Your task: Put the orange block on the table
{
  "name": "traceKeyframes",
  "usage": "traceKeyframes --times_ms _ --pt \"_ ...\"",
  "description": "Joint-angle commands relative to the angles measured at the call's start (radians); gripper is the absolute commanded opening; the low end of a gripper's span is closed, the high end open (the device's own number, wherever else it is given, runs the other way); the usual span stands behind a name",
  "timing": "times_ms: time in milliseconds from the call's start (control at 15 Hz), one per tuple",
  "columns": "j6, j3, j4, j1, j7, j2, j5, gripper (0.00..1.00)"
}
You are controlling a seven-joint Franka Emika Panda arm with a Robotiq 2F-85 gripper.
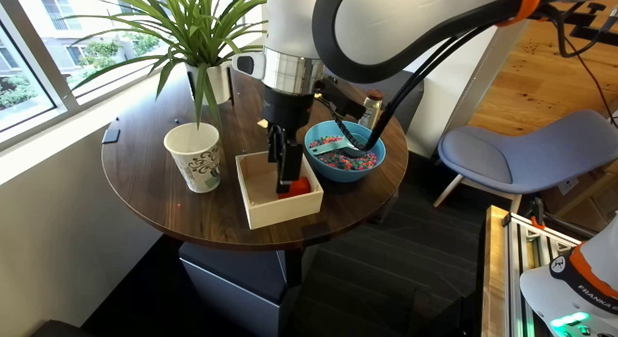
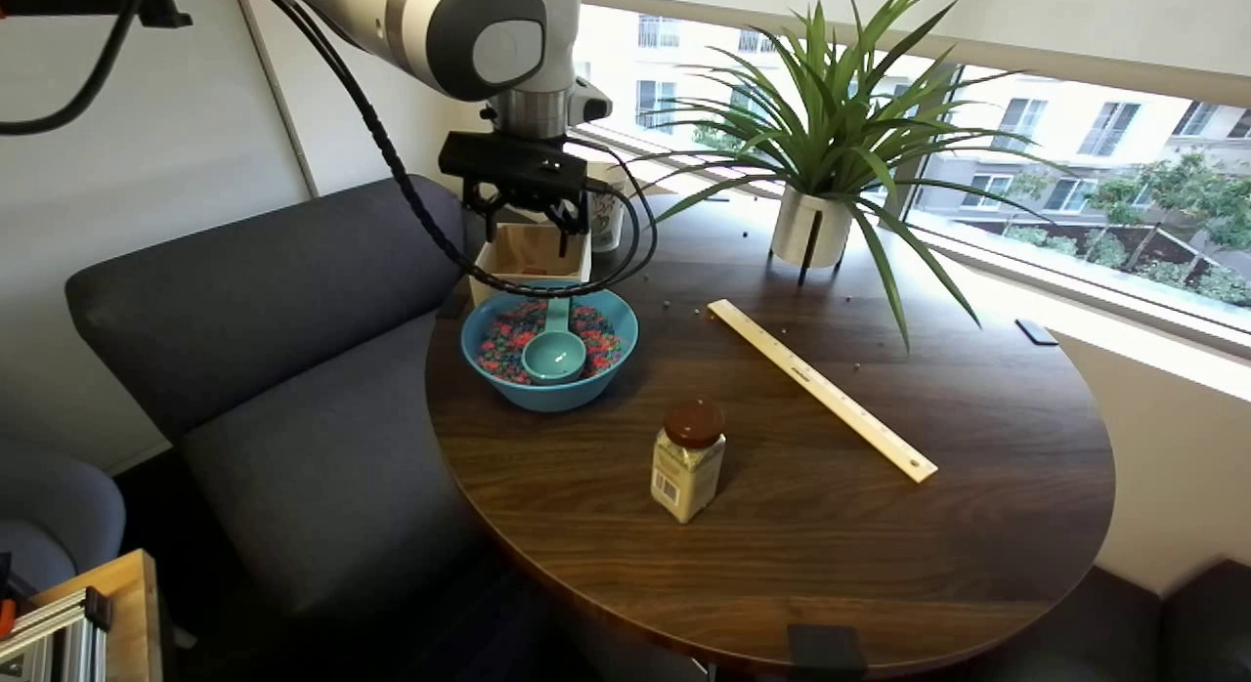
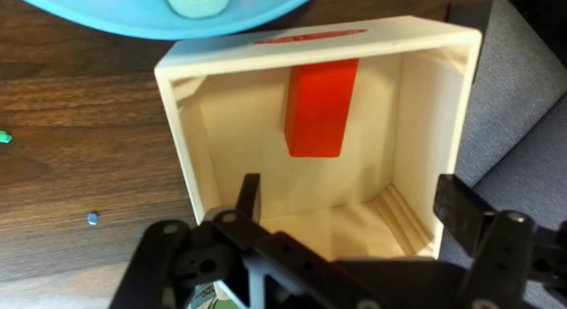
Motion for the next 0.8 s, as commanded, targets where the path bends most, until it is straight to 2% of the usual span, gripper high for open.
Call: traceKeyframes --times_ms 0,533,733 --pt "0.004 -0.005 0.001 0.008 0.004 0.002 -0.004 1.0" --pt "0.092 -0.007 -0.026 0.034 0.029 0.028 -0.034 1.0" --pt "0.072 -0.008 -0.01 0.034 0.04 0.04 -0.032 1.0"
